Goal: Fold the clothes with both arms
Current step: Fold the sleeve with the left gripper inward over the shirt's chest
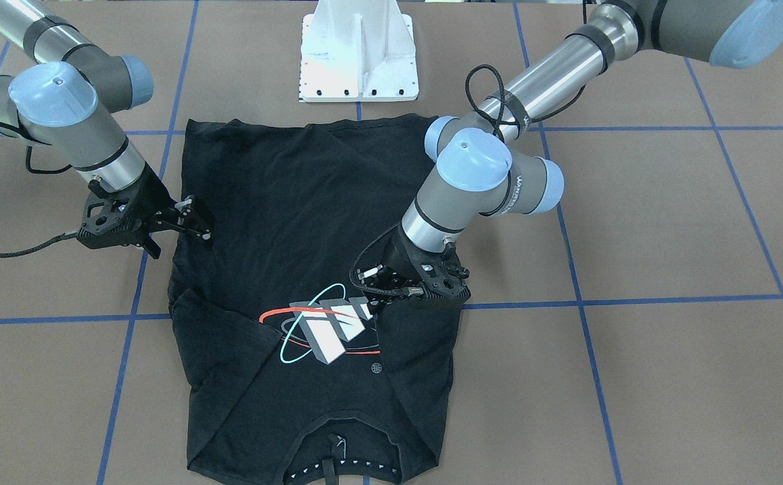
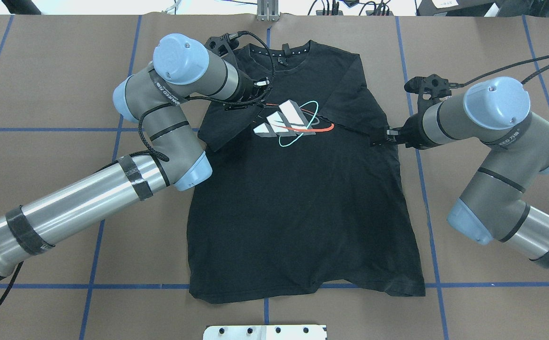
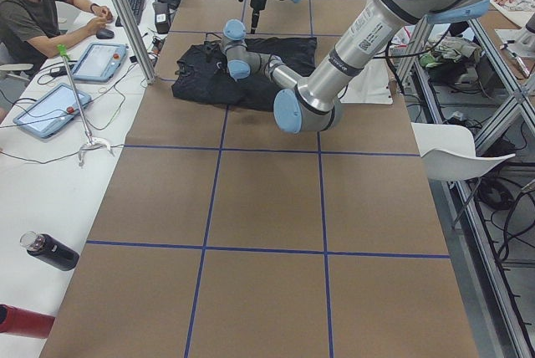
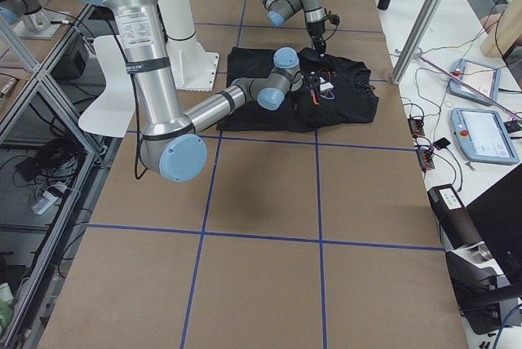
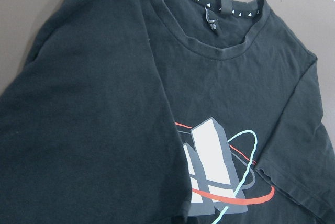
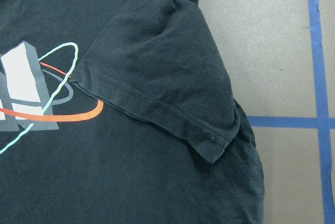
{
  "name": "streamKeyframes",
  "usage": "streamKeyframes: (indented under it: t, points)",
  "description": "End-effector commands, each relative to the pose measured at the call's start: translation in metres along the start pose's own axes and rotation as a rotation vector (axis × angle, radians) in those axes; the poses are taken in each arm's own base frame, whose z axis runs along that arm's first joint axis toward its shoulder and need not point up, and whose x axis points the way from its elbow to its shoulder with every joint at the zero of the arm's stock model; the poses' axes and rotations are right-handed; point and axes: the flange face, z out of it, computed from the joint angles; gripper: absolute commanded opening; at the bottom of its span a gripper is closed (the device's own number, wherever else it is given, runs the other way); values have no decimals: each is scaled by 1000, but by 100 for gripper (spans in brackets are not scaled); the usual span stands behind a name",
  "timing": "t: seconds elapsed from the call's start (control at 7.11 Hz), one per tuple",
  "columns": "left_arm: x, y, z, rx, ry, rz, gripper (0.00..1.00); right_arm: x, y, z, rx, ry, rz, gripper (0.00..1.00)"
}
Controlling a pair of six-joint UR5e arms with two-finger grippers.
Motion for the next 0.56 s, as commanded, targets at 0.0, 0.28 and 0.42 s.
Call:
streamKeyframes:
  t: [0.0,0.28,0.42]
  points:
    - [2,0,-3,1,18,2,98,-4,0,-9,14,-13,12,100]
    - [1,14,-48,-2,101,27,99,6,20,-25,2,-18,135,100]
    - [-15,28,-83,-1,147,40,99,11,41,-30,-13,-14,208,100]
